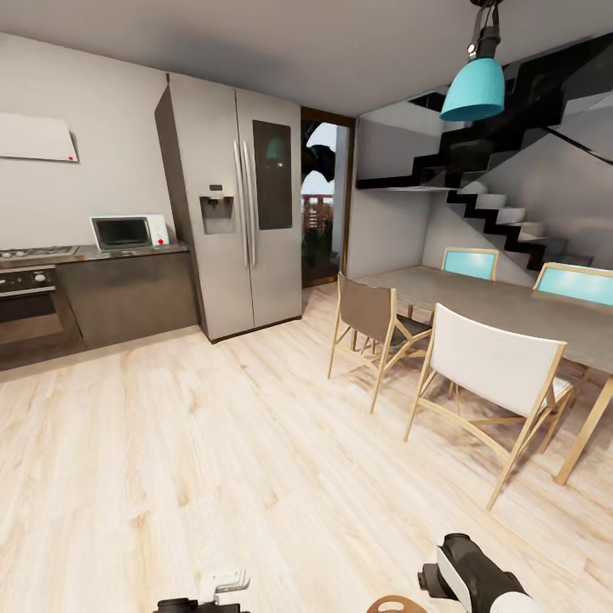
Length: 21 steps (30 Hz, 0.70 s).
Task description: Put the three can of soda from the living room inside the tash can in the kitchen.
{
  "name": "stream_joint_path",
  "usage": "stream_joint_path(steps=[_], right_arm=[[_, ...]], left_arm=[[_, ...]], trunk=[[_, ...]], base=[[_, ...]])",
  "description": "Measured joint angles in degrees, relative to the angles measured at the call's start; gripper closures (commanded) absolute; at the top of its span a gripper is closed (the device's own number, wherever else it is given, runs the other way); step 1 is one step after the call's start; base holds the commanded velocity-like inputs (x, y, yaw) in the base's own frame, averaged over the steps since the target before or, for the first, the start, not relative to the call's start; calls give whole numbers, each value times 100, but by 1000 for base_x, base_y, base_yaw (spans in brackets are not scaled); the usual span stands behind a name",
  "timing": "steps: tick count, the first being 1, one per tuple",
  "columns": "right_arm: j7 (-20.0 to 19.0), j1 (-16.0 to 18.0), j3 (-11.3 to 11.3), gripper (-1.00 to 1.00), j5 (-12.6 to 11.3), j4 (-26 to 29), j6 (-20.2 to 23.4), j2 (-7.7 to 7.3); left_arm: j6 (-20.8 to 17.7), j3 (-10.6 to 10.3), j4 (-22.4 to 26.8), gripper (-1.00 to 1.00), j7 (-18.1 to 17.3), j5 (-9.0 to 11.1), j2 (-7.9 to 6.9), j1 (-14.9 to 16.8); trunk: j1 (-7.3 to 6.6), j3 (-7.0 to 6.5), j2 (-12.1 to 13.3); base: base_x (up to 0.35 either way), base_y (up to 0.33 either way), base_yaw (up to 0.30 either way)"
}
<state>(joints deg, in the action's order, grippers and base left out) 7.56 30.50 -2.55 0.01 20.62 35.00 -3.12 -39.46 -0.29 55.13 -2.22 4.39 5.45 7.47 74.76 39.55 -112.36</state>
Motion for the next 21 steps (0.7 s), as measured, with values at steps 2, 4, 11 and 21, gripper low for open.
stream_joint_path(steps=[2,4,11,21], right_arm=[[0,6,2,-100,-4,-73,-1,5],[0,12,5,-100,-8,-179,-2,25],[-7,15,15,-100,-10,-303,-2,28],[-8,17,18,-100,-1,-312,-2,9]], left_arm=[[0,1,2,-100,-2,0,0,0],[0,2,4,-100,-5,0,0,0],[1,-1,6,-100,1,0,6,0],[8,-1,6,-100,2,0,14,0]], trunk=[[43,35,-79],[87,71,-159],[241,197,-440],[461,377,-841]], base=[[0,0,0],[0,0,0],[0,0,0],[0,0,0]])
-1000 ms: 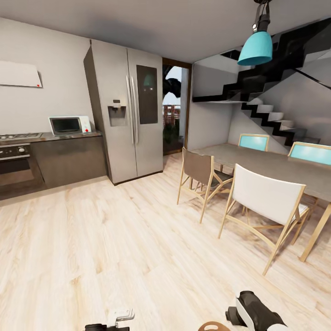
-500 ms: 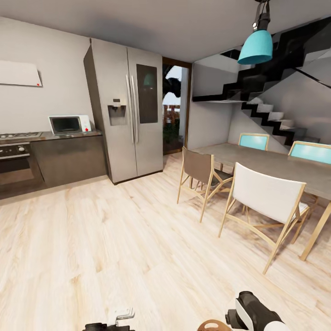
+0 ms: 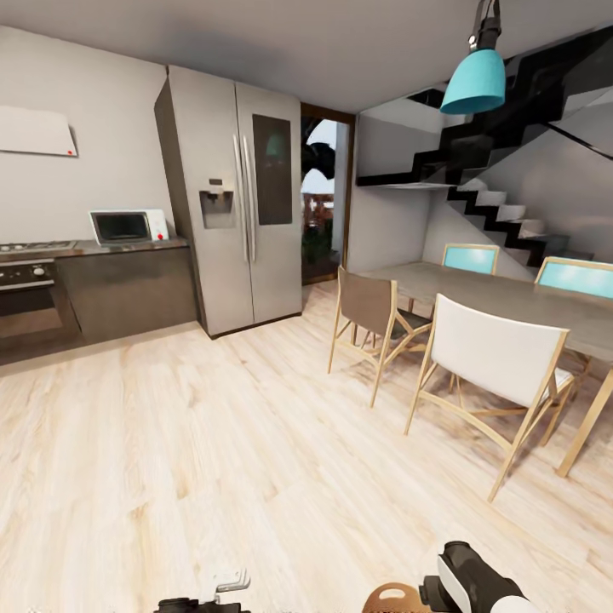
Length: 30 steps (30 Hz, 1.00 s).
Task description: Put the three can of soda from the living room inside the tash can in the kitchen.
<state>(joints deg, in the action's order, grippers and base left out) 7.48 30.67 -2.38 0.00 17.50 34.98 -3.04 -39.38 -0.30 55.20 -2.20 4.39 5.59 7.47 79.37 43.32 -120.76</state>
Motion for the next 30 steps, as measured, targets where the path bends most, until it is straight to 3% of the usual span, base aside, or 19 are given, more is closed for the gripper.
stream_joint_path(steps=[30], right_arm=[[1,1,0,-100,12,6,-9,-15]], left_arm=[[-21,-5,106,-100,0,0,11,2]], trunk=[[659,539,-1203]], base=[[0,0,0]])
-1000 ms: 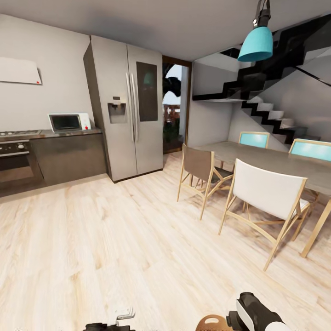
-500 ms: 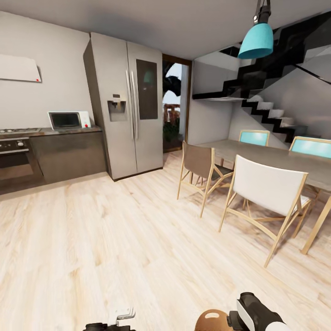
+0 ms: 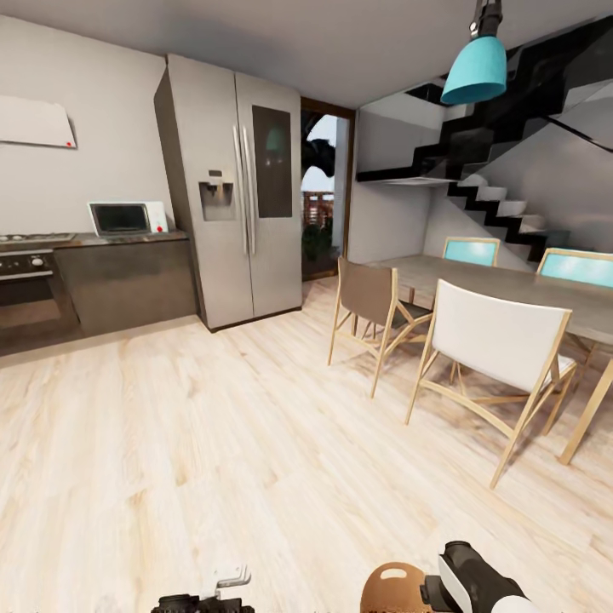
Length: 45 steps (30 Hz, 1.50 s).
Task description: Put the three can of soda from the living room inside the tash can in the kitchen.
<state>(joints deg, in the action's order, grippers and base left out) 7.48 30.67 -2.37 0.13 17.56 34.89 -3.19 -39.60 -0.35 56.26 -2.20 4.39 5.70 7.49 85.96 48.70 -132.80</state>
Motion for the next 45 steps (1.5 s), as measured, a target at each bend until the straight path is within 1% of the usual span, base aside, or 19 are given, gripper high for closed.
stream_joint_path(steps=[5,8,14,16,17,19,23,26,32,45], right_arm=[[-1,0,3,-100,3,1,0,1],[0,0,2,-100,4,5,0,2],[0,25,7,-100,5,10,0,2],[1,44,8,-100,5,9,0,2],[3,57,8,-100,5,6,0,2],[2,66,8,-100,5,3,0,2],[1,76,9,-100,5,-3,0,2],[2,78,13,-100,4,-8,0,6],[1,79,24,-100,5,-14,0,10],[-1,79,27,-100,5,-20,0,-3]], left_arm=[[-93,0,192,-100,-4,4,10,57],[-228,0,267,-100,-3,-2,25,189],[-340,1,307,-100,-1,-2,42,379],[-391,0,310,-100,0,63,43,409],[-462,0,309,-100,0,160,41,430],[-516,0,299,-100,0,250,39,451],[-584,0,287,-100,0,359,41,476],[-605,0,283,-100,0,396,44,485],[-617,0,282,-100,-1,417,32,490],[-586,1,280,-100,-1,436,28,491]], trunk=[[110,90,-201],[176,143,-321],[308,251,-561],[351,287,-642],[373,305,-682],[417,341,-762],[505,413,-922],[571,467,-1043],[587,600,-1052],[587,600,-1052]], base=[[0,0,0],[0,0,0],[0,0,0],[0,0,0],[0,0,0],[0,0,0],[0,0,0],[0,0,0],[0,0,0],[0,0,0]])
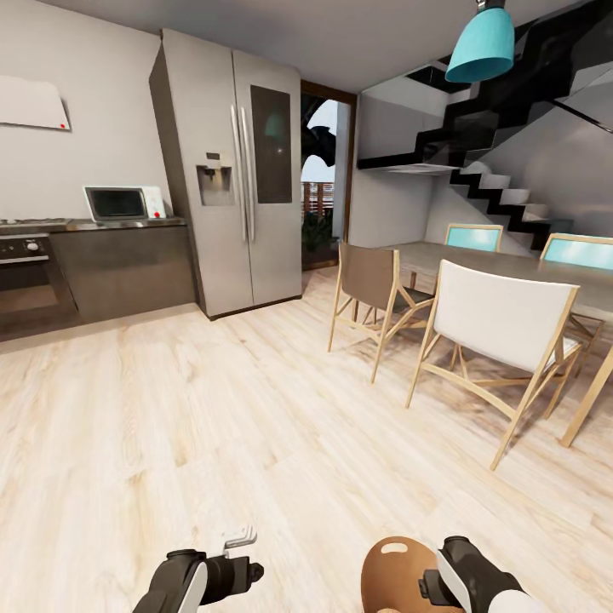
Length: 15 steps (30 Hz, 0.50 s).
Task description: Put the three can of soda from the living room inside the tash can in the kitchen.
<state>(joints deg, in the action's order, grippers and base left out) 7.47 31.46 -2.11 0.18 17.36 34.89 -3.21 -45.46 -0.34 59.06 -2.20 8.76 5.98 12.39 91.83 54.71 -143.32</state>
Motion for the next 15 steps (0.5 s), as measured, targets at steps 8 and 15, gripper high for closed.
stream_joint_path(steps=[8,15], right_arm=[[0,0,-6,-100,0,-70,-29,-11],[0,0,-8,-100,0,-102,-44,-26]], left_arm=[[10,-1,0,-100,0,3,0,0],[11,-1,0,-100,1,3,-3,0]], trunk=[[0,0,0],[0,0,0]], base=[[0,0,0],[0,0,0]])
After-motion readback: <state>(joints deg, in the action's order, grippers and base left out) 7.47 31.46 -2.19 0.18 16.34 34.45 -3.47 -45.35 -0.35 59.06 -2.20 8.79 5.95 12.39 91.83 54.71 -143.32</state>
